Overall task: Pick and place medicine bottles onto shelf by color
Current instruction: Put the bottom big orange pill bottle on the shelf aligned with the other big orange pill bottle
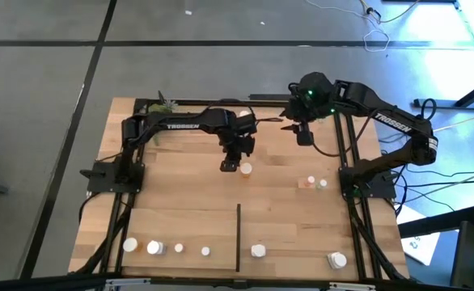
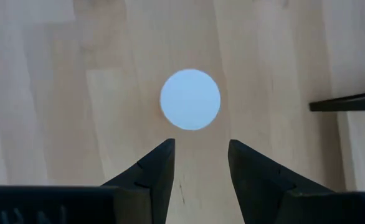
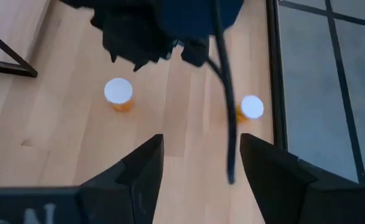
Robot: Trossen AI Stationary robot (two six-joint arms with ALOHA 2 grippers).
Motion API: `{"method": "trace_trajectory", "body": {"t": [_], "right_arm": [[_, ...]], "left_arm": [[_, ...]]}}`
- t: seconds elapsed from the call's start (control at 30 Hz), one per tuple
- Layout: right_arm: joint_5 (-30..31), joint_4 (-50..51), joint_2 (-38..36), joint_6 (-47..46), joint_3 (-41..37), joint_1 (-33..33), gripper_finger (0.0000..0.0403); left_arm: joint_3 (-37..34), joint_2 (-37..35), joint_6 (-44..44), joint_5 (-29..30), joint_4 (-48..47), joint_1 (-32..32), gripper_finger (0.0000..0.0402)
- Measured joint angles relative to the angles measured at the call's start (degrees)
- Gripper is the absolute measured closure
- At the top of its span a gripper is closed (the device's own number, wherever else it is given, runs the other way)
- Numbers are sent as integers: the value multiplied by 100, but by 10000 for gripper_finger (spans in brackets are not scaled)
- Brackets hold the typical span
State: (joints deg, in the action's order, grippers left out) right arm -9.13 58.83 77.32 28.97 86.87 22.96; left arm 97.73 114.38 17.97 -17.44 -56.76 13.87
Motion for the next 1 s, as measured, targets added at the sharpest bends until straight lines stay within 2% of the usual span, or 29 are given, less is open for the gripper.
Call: {"method": "trace_trajectory", "body": {"t": [0.17, 0.27, 1.0], "right_arm": [[-572, 112, -61, -19, 0, 0, 190], [-781, 109, -65, -20, 0, -6, 190], [-797, 74, -61, -20, 1, -4, 190]], "left_arm": [[-2, 47, 212, 59, 104, -1, 259], [-2, 43, 215, 325, 134, 0, 259], [-2, 43, -139, 418, 368, 0, 259]]}}
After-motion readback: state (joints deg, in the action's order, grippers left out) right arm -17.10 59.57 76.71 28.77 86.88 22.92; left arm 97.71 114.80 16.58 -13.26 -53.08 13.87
